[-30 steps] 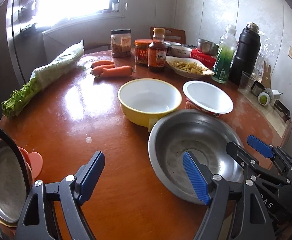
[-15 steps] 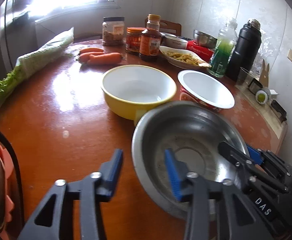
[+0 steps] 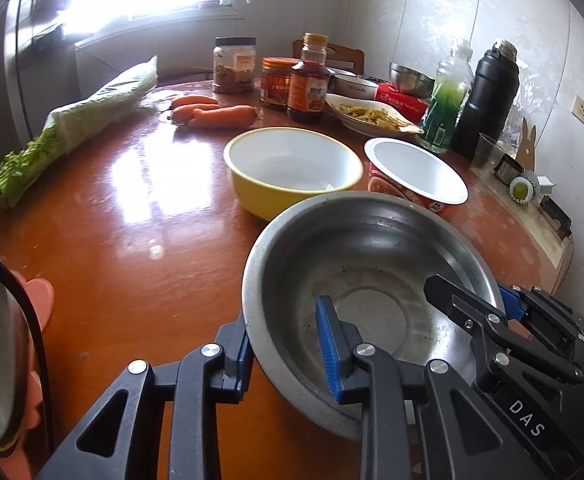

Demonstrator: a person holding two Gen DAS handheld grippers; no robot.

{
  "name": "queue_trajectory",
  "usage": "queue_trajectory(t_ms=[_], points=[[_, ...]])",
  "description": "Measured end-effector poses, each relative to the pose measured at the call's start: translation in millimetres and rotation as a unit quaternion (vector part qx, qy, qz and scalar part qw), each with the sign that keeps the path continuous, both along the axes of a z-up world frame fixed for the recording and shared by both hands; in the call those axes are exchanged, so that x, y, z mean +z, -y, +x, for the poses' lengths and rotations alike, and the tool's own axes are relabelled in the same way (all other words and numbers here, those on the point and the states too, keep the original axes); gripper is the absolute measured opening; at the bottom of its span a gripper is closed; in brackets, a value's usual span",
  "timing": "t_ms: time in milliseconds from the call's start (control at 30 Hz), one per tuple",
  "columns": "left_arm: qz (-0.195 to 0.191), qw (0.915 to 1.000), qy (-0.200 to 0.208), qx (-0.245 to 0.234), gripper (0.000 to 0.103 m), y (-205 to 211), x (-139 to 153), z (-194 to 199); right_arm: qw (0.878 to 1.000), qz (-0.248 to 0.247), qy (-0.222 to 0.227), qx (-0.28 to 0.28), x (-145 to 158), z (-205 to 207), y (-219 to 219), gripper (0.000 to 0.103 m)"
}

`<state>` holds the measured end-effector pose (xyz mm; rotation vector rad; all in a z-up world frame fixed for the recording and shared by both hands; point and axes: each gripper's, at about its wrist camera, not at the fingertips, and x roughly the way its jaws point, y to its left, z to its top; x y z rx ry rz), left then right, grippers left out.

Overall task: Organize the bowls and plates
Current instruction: 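Lift the steel bowl and set it down beside the yellow bowl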

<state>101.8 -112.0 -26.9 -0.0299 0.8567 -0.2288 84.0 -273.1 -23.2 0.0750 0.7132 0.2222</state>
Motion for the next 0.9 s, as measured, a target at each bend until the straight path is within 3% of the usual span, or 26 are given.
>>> queue_trajectory(t_ms=[367,900], points=[[0.005,0.9998,0.004,0.018,0.030,-28.8,3.6,-23.9,0.999,-0.008,-0.002,0.036,2.5,-12.8,-30.4,0.030],[0.011,0.9994,-0.006,0.032,0.030,-38.9,-6.8,-24.1,0.998,-0.012,-0.017,0.051,-5.3,-8.7,-44.8,0.031]])
